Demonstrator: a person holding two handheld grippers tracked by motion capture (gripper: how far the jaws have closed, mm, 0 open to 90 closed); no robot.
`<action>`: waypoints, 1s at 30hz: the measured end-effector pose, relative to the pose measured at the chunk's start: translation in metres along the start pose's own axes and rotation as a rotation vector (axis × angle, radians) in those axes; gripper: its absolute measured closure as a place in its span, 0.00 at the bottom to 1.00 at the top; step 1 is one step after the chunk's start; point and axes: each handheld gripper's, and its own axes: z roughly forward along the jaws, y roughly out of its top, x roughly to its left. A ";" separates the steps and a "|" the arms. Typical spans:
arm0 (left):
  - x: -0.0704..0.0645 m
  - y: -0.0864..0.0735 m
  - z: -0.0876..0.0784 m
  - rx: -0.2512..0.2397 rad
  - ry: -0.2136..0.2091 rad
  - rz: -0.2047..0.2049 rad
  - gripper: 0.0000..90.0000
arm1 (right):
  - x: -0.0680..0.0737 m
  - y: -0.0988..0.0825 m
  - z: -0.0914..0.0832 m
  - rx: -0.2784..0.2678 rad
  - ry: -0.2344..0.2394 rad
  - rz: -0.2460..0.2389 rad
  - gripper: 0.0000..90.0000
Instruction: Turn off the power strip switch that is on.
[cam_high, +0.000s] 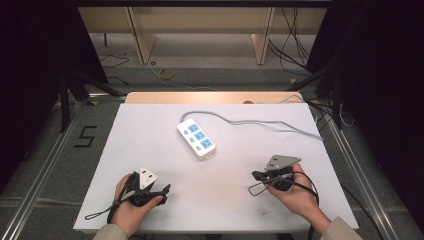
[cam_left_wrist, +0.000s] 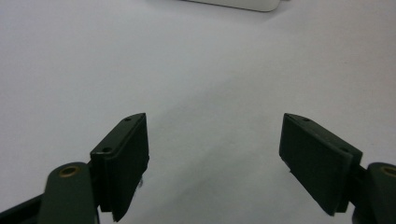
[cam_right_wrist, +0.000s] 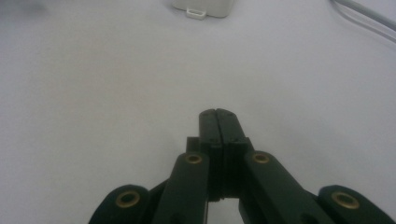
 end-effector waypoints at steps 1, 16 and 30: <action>0.000 0.000 0.000 0.002 0.000 0.002 0.27 | 0.001 0.002 0.001 0.004 0.001 -0.002 1.00; 0.000 0.000 0.001 0.004 0.003 0.003 0.27 | 0.003 0.024 0.016 0.029 0.013 -0.026 1.00; 0.001 0.000 0.001 0.005 0.003 0.002 0.27 | 0.005 0.035 0.026 0.048 0.017 -0.040 1.00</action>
